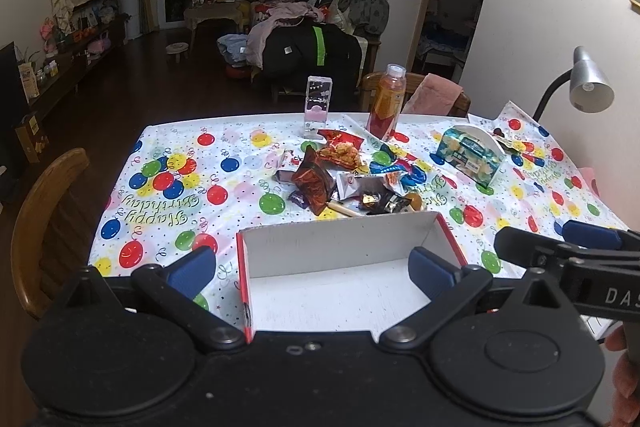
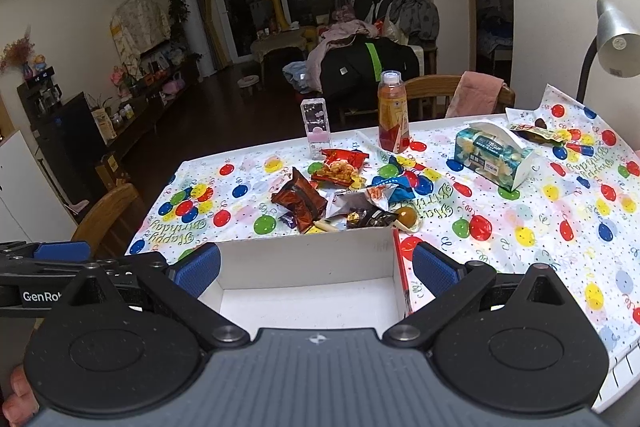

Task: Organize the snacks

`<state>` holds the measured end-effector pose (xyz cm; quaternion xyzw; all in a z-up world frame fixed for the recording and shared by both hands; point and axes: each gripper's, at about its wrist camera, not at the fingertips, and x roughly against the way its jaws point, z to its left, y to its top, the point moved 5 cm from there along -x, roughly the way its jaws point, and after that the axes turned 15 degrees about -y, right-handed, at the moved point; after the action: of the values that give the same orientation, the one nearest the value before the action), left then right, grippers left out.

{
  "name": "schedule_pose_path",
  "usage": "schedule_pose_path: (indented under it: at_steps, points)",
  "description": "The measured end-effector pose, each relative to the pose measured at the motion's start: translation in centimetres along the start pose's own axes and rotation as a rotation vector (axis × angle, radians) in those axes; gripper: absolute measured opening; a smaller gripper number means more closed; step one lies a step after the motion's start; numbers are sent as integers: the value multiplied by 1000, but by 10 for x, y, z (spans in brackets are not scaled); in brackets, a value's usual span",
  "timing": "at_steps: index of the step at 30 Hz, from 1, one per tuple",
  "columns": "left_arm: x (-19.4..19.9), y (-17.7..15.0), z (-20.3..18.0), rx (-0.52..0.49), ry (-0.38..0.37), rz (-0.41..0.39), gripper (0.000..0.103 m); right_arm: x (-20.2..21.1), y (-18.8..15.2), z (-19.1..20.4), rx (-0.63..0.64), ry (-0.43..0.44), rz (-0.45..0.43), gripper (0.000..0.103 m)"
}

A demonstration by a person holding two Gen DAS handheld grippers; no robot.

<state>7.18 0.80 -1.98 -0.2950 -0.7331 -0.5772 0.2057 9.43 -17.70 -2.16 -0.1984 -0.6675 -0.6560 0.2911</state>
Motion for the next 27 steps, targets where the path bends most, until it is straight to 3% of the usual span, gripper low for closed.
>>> schedule_pose_path:
  at_steps: [13,21,27]
  points:
    - [-69,14,23,56,-5,71,102,-77,33,-41,21,9,71,103]
    - [-116,36,34,44,24,100,102,-139,53,-73,52,-30,101,103]
    - [-151,57,40,36,33,110,102,-188,64,-81,111,-5,158,102]
